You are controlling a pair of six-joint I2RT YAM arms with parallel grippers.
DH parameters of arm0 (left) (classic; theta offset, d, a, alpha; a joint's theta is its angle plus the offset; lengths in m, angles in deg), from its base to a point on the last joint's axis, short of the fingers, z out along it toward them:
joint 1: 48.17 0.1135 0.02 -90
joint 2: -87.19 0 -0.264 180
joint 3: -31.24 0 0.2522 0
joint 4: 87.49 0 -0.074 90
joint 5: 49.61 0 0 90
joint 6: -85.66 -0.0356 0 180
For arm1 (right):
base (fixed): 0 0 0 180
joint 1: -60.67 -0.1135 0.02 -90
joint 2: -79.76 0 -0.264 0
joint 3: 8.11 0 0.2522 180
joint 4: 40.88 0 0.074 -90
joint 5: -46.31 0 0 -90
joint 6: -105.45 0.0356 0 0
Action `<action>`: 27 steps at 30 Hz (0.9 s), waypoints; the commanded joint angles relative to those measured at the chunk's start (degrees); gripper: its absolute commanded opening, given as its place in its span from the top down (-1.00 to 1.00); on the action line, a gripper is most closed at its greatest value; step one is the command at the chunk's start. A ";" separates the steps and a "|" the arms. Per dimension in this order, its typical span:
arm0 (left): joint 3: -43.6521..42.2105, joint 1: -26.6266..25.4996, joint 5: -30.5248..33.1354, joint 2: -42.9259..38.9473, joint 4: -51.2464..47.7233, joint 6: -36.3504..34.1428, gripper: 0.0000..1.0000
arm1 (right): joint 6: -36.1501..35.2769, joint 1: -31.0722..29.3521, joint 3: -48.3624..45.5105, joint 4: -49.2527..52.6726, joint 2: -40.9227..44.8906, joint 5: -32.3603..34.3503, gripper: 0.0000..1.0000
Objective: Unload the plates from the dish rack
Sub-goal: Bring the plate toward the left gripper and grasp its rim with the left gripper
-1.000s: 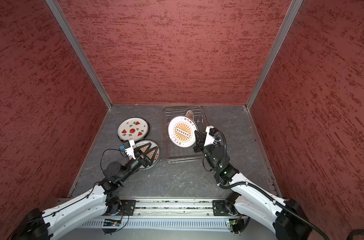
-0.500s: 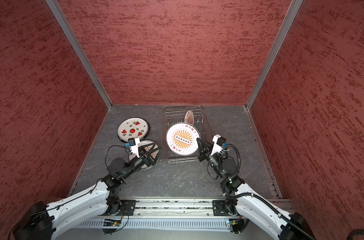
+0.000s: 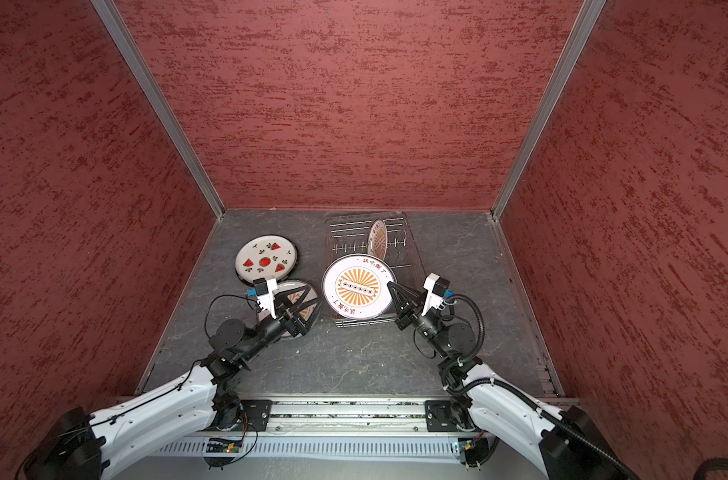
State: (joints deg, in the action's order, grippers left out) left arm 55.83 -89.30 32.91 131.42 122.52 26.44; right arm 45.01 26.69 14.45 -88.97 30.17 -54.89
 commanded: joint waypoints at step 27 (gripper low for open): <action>6.12 -2.12 -6.93 10.67 1.93 -2.30 0.67 | 1.37 1.02 -0.63 -13.04 -6.14 -1.24 1.00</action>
State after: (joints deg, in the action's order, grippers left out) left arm 60.66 -91.20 26.65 141.74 123.74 24.24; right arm 46.39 27.18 13.69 -97.80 22.92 -57.43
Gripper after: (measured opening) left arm 0.182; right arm 0.074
